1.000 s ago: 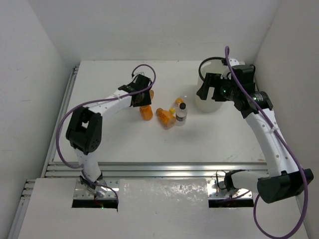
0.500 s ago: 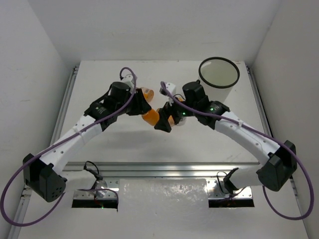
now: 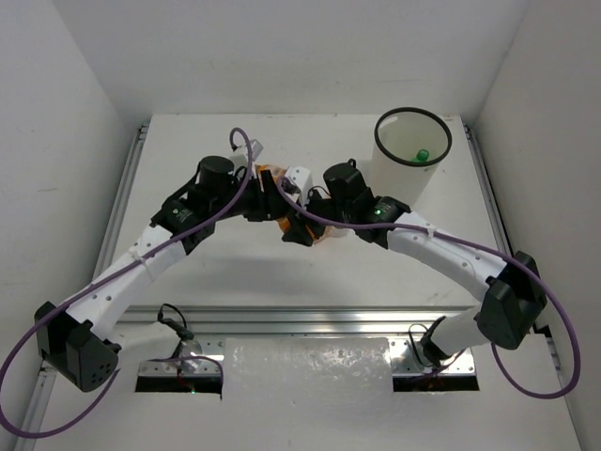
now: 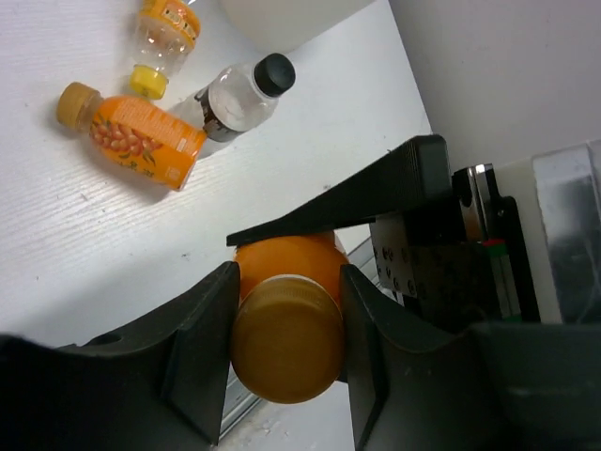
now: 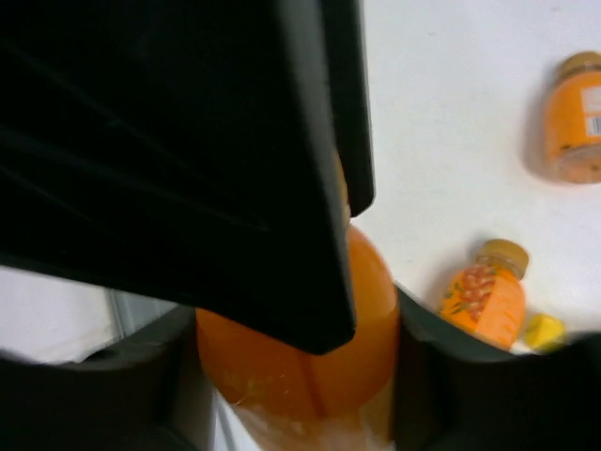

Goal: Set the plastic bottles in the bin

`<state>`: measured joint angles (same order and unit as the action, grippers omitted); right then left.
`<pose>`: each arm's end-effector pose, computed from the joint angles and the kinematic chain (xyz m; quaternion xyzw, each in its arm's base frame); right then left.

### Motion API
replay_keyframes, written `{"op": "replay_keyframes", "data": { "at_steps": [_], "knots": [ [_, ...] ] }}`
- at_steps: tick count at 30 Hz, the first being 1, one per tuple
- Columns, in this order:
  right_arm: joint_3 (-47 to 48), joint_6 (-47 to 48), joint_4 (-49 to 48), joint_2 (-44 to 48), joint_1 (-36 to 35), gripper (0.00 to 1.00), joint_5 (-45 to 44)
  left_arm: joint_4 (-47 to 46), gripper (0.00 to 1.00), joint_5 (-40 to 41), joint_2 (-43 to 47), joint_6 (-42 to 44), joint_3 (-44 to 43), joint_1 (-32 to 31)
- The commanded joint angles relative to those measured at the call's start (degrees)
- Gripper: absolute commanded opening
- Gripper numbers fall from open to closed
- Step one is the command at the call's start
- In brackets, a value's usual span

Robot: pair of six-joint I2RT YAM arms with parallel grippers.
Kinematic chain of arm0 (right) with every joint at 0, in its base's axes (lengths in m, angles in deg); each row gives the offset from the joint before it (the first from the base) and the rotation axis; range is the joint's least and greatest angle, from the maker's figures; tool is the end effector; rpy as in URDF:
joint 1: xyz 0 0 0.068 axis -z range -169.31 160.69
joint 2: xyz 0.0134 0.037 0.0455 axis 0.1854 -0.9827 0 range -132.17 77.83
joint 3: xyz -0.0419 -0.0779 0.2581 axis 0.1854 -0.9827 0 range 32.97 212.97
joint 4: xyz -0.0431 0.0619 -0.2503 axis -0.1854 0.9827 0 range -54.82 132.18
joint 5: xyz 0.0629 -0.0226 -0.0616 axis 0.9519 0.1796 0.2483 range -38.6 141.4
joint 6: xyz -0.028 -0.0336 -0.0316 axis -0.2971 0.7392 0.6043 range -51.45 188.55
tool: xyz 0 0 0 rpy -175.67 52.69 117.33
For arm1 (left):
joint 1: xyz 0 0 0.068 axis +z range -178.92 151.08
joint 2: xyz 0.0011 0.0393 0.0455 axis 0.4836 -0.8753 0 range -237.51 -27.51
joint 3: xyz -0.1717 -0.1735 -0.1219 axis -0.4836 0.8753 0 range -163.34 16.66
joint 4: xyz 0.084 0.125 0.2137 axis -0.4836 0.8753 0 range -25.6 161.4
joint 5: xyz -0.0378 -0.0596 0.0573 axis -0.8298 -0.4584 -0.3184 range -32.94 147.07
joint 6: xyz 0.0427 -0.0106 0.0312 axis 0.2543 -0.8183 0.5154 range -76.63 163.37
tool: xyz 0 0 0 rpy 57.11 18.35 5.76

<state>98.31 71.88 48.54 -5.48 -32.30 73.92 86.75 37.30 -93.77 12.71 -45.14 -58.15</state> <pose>0.2336 0.2365 0.3017 -0.4242 0.7485 0.3231 0.3942 0.2197 -0.1369 0.3473 0.0795 0.8402 -0.3843 0.3742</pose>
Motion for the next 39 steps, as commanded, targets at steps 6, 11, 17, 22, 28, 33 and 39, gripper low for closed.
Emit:
{"op": "replay_keyframes", "data": {
  "at_steps": [6,11,17,22,28,33,39],
  "knots": [
    [0.74,-6.84,-5.65,5.26,0.79,0.0,-21.61,7.92,1.0,24.02,3.33,-6.87,-7.43,-0.03],
    [15.14,-16.66,11.45,3.6,12.17,0.0,-37.99,13.43,1.0,45.78,8.77,-10.74,-8.87,1.37],
    [29.56,-18.1,21.42,-4.57,26.18,0.02,-39.75,9.76,1.0,43.16,4.92,-9.6,-5.62,1.81],
    [41.51,-18.1,27.4,-15.29,30.93,0.12,-41.6,7.18,1.0,45.52,-2.02,-12.85,-6.48,2.6],
    [53.47,-18.89,34.69,-21.45,33.66,0.99,-46.78,7.36,1.0,44.29,-15.72,-14.7,-16.92,4.71],
    [50.97,-20.55,36.65,-16.2,33.58,0.99,-44.07,8.24,1.0,42.1,-28.29,-17.94,-24.32,6.46],
    [36.21,-22.84,31.55,-4.33,33.05,0.99,-34.67,11.04,1.0,38.84,-45.07,-19.44,-37.49,7.96]
  ]
}}
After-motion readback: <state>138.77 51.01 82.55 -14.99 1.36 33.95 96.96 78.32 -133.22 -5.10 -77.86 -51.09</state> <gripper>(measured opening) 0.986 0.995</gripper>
